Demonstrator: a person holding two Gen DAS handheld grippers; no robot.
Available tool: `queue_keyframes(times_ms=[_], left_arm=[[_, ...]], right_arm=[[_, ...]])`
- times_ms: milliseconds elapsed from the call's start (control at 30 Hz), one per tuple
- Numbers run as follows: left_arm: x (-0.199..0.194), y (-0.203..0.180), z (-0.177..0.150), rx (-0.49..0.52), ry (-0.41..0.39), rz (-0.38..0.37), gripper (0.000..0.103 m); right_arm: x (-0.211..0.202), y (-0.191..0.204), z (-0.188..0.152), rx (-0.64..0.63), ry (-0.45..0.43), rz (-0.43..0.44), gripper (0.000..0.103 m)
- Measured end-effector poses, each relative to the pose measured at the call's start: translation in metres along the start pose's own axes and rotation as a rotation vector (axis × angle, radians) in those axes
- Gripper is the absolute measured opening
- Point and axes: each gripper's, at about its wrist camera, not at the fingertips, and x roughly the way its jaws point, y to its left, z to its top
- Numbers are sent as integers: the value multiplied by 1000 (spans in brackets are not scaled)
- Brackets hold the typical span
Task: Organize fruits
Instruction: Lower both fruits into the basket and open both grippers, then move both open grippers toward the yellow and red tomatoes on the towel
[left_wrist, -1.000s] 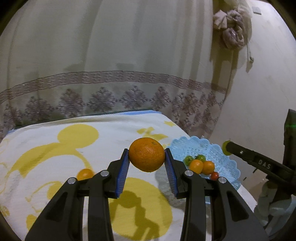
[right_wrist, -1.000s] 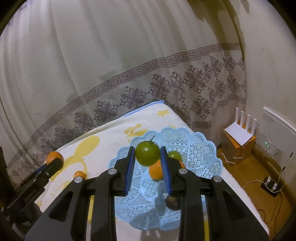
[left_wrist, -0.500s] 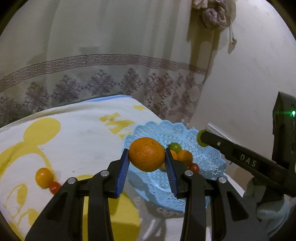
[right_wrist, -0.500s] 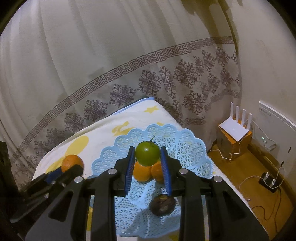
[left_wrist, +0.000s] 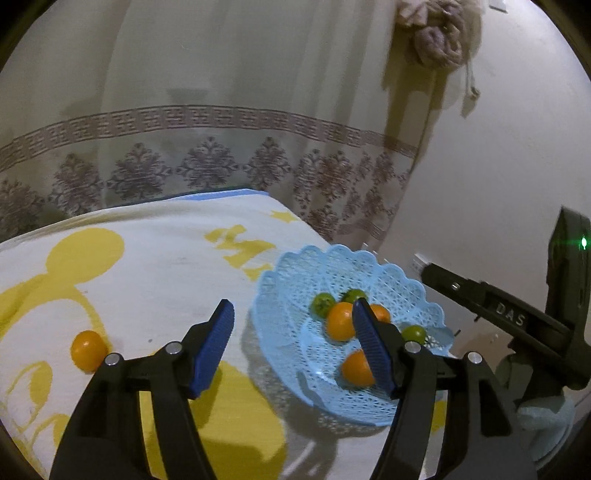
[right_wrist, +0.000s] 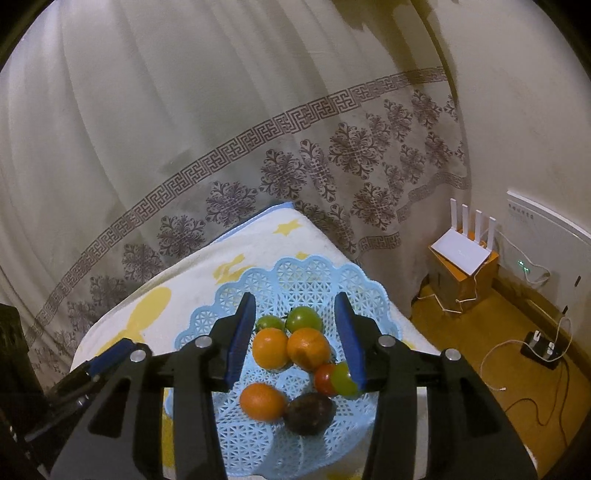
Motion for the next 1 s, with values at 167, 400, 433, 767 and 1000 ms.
queue_keyframes(times_ms=[167,400,433,767,1000], left_arm=[[-9,14,3,-19,-16,59,77],[-27,47,6,-69,-35,141,82],[-30,53,7,-79,-36,153,82],[-56,117,11,-208,-39,275,82],[-63,150,9,-279,-16,336,82]], right_arm=[[-5,-1,1,21,-8,-3,46],[-9,25,-4,-35,-11,37,52],[-10,29,-5,-43,-10,43,52],[-2,79,-19,-134,26,110,53],[6,113,-31,-198,51,161,61]])
